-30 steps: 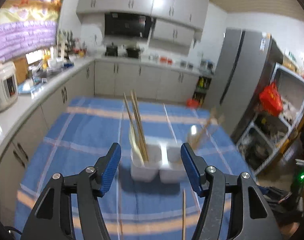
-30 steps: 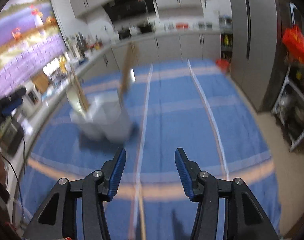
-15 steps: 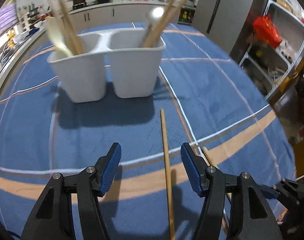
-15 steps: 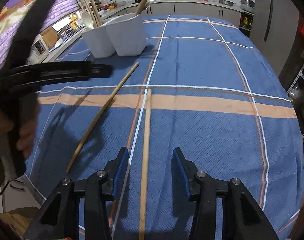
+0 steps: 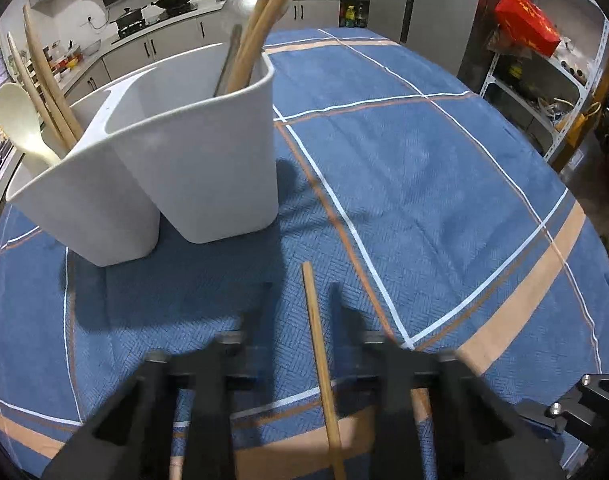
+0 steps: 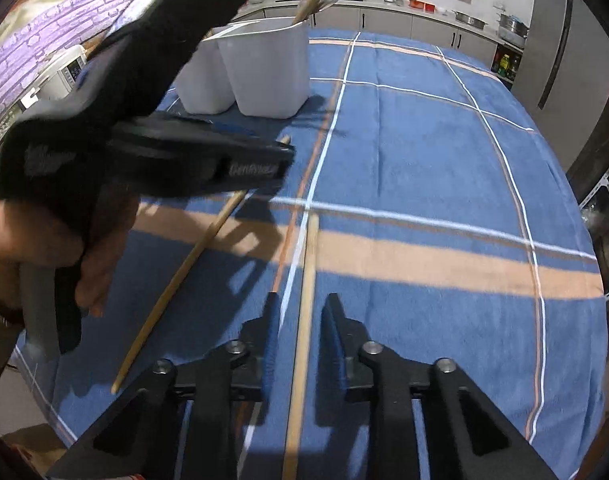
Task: Organize utensils
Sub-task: 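Grasp the last wooden chopstick with the left tool while the right tool grasps another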
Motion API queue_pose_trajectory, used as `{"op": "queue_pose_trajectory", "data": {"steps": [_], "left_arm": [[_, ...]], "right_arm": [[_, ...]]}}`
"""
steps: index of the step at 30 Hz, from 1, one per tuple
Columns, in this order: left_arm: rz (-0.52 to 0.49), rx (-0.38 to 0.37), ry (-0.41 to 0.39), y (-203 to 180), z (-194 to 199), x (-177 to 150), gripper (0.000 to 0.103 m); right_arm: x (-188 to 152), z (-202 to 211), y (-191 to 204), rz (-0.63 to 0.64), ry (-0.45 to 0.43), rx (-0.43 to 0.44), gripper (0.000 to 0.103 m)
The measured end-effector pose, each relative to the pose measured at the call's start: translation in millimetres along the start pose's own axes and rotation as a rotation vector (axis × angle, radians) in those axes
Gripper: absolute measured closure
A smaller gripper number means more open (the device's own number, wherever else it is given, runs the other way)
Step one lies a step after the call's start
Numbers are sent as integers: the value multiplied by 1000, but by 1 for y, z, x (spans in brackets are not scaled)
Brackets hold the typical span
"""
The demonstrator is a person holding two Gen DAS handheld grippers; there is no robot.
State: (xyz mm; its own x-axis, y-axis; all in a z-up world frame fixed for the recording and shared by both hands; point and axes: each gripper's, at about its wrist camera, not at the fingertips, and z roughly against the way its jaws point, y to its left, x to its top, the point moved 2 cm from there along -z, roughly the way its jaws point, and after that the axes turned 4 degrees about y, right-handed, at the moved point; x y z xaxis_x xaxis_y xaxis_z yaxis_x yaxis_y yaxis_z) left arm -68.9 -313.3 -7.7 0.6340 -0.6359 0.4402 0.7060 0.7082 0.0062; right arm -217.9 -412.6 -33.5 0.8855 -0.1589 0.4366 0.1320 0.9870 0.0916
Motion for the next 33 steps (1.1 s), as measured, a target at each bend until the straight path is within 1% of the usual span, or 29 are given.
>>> {"op": "queue_pose_trajectory", "data": {"steps": [1, 4, 8, 10, 13, 18, 23, 26, 28, 30, 32, 33], "left_arm": [[8, -12, 4, 2, 1, 0, 97], [68, -53, 17, 14, 6, -8, 98], [151, -99, 37, 31, 20, -33, 97], [174, -119, 40, 35, 27, -47, 97], [152, -130, 62, 32, 31, -54, 97], [121, -136, 101, 27, 26, -43, 97], [94, -146, 129, 25, 20, -34, 97], [79, -160, 114, 24, 18, -36, 97], [78, -177, 93, 25, 17, -37, 97], [82, -195, 71, 26, 17, -39, 97], [91, -205, 63, 26, 17, -41, 98], [109, -217, 62, 29, 17, -43, 98]], "right_arm": [[3, -1, 0, -2, 1, 0, 95], [9, -4, -5, -20, 16, 18, 96], [9, -2, -20, -21, 53, 5, 96], [10, -2, -27, -18, 79, 14, 95], [14, -3, -35, -4, 118, 19, 95], [31, -11, -32, 24, 215, -4, 95], [50, -19, -23, 12, 296, -54, 95], [60, -25, -19, 1, 328, -109, 95], [65, -28, -15, -11, 330, -133, 95], [65, -28, -9, 0, 308, -159, 94], [61, -26, -3, 14, 264, -175, 95], [60, -24, -2, 16, 241, -167, 96]]}}
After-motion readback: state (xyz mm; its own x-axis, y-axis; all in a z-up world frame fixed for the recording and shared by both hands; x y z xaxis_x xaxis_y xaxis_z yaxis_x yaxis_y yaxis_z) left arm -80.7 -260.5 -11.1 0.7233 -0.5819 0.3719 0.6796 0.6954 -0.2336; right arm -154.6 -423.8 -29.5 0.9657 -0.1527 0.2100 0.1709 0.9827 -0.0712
